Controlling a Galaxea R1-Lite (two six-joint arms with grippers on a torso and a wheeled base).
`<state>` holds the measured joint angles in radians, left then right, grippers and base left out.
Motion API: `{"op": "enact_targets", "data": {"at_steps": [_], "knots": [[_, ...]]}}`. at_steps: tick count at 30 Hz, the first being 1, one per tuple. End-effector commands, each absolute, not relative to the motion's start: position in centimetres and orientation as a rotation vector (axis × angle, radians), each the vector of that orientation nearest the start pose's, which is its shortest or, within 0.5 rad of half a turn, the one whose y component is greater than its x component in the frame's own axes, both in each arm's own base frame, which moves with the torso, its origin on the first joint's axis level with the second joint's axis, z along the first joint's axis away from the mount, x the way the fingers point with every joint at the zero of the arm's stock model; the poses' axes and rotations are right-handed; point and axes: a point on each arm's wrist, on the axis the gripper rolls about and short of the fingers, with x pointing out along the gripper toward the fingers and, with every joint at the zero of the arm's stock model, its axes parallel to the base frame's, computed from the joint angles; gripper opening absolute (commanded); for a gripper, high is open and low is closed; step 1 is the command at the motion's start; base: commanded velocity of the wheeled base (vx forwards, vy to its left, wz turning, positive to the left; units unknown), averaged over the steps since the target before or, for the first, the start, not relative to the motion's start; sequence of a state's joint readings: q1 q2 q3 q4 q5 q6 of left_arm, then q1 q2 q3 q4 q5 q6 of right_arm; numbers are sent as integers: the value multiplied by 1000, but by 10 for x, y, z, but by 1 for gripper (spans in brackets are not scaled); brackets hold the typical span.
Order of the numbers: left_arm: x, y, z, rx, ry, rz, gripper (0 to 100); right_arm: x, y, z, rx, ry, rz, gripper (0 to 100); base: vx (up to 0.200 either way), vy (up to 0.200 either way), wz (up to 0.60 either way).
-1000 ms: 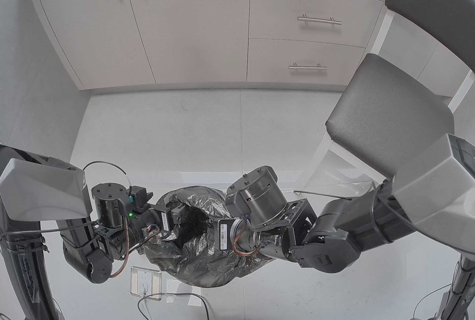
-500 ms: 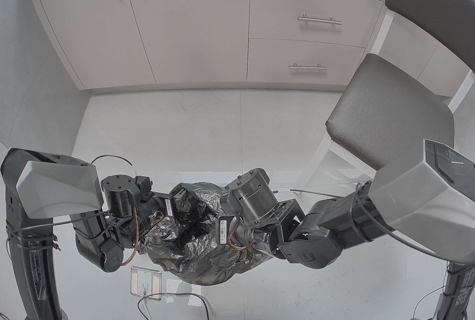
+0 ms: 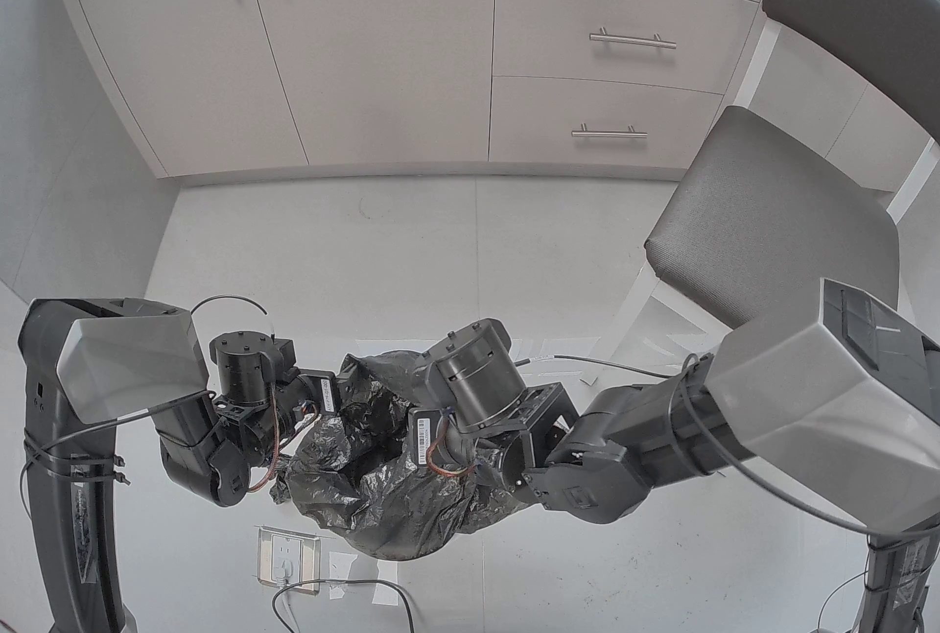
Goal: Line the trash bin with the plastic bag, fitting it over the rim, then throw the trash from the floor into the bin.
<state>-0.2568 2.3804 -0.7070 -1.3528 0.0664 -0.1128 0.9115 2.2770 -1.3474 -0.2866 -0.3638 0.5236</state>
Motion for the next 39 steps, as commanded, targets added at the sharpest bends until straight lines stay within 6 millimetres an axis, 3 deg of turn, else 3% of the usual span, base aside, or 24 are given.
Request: {"op": "enact_targets", "data": {"at_steps": [1, 4, 6, 9, 13, 18, 24, 27, 29, 33, 39], "knots": [[376, -84, -12, -62, 342, -130, 100, 277, 353, 63, 90, 639, 381, 0, 0, 0, 0], [378, -78, -11, -68, 337, -114, 100, 277, 354, 59, 84, 644, 378, 0, 0, 0, 0], [362, -77, -3, -69, 351, -120, 100, 277, 355, 59, 78, 639, 367, 0, 0, 0, 0], [323, -88, 12, -77, 361, -185, 100, 279, 357, 63, 88, 625, 373, 0, 0, 0, 0], [264, -107, 15, -109, 399, -337, 100, 280, 359, 66, 95, 617, 374, 0, 0, 0, 0], [233, -107, 10, -86, 502, -378, 100, 279, 359, 66, 90, 615, 372, 0, 0, 0, 0], [217, -95, 13, -104, 559, -437, 100, 277, 360, 67, 85, 613, 378, 0, 0, 0, 0], [206, -95, 36, -154, 504, -648, 100, 274, 362, 67, 73, 612, 389, 0, 0, 0, 0], [205, -95, 38, -154, 498, -685, 100, 274, 362, 67, 74, 612, 388, 0, 0, 0, 0], [201, -95, 33, -100, 515, -724, 100, 274, 363, 68, 77, 608, 389, 0, 0, 0, 0], [206, -105, 9, 26, 557, -822, 100, 273, 363, 69, 81, 603, 385, 0, 0, 0, 0]]}}
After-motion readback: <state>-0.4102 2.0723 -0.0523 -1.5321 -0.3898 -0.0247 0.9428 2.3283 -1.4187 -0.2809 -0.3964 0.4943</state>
